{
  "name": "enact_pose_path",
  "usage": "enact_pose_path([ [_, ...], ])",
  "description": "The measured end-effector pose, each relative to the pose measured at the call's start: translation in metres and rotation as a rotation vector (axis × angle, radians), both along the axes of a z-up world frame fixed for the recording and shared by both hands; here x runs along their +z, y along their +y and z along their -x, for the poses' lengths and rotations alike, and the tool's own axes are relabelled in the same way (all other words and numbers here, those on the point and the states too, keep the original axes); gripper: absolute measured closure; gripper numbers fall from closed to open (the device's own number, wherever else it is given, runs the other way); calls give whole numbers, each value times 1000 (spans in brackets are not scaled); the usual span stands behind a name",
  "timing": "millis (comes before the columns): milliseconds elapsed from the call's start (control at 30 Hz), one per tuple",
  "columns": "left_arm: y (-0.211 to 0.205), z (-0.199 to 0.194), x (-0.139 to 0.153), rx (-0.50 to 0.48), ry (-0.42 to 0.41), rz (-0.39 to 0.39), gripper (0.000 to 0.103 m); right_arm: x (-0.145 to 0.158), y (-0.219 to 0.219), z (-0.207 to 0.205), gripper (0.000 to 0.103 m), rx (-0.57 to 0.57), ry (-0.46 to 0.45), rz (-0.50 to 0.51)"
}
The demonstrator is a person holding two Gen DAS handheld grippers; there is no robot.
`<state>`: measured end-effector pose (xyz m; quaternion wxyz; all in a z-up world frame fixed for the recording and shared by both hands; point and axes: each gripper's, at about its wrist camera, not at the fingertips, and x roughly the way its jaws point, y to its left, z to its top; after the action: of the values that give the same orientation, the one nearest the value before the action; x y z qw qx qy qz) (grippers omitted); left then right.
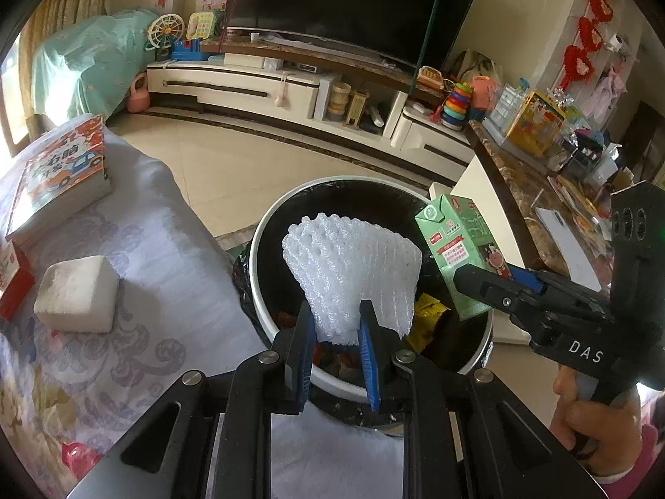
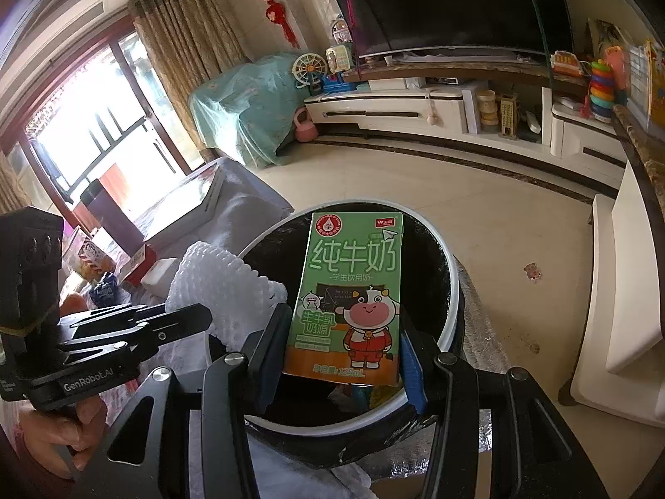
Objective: Collect trash
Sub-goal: 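Open both tools to drop the foam net and carton into the bin, then move both tools back over the table toward the blue bag and pink brush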
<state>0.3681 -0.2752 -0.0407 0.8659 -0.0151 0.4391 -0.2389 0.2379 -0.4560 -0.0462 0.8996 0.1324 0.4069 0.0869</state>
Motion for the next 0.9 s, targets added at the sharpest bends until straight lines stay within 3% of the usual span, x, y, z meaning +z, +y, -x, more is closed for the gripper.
enact_pose_path([
  [300,-1,-3,-1,9,12,0,80,-5,-3,-8,54,2,24,-4],
  [467,0,0,2,24,-4,-7,57,-3,-7,-10,52,-15,23,-10],
  [767,23,36,3,74,-35,23,45,10,-3,12,20,-35,-31,-30],
  [900,51,63,-1,117,-38,54,45,16,10,24,17,-19,-56,-33],
])
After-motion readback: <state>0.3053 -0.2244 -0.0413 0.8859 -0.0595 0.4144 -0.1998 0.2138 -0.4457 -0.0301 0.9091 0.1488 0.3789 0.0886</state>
